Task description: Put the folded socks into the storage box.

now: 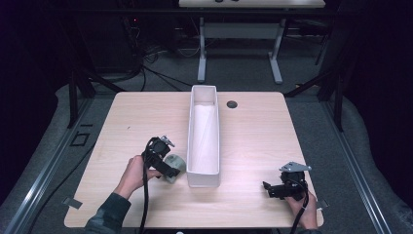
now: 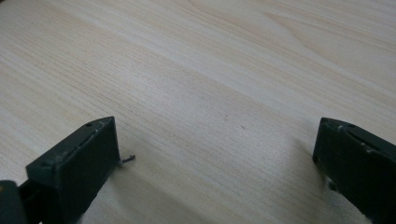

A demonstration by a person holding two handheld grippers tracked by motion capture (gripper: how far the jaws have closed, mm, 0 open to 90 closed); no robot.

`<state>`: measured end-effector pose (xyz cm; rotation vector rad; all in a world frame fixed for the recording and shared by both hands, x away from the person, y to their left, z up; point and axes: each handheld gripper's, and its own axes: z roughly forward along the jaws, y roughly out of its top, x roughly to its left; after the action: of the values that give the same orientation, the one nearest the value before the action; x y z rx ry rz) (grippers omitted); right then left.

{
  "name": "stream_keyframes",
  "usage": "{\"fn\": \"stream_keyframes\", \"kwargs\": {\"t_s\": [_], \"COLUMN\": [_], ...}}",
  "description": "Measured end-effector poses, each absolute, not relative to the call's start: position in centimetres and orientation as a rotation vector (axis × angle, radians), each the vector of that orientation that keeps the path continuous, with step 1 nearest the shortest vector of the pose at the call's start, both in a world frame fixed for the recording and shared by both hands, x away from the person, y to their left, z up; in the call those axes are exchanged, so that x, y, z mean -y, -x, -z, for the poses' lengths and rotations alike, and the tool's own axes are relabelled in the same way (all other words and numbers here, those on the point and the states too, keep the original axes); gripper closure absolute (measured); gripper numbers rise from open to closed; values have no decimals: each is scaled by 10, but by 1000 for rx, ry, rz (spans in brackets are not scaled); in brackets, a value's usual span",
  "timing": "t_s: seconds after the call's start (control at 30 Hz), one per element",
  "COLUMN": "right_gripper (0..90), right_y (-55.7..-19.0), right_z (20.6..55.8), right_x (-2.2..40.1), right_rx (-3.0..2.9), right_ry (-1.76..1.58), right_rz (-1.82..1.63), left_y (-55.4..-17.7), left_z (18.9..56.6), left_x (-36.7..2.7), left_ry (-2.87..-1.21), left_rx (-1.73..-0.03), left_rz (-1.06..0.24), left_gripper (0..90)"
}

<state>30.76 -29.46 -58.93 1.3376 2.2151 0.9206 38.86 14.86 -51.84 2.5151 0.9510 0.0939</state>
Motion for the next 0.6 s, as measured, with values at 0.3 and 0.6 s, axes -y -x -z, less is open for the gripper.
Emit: {"fn": "stream_keyframes", "kwargs": {"t_s": [0.3, 0.6], "right_gripper": [0, 0], "right_y": [-308, -307], "right_z": [589, 589], "right_x": [295, 295], "right_rx": [-2215, -2215], "right_ry": [-1337, -1338], "right_rz": [-921, -920], "left_y": [-398, -400], "left_z": [538, 547], "left_x": [-141, -143], "left_ry": [-2586, -2622], "left_rx": [-1019, -1059], "left_rz": [-74, -56], "left_gripper": [277, 389]}}
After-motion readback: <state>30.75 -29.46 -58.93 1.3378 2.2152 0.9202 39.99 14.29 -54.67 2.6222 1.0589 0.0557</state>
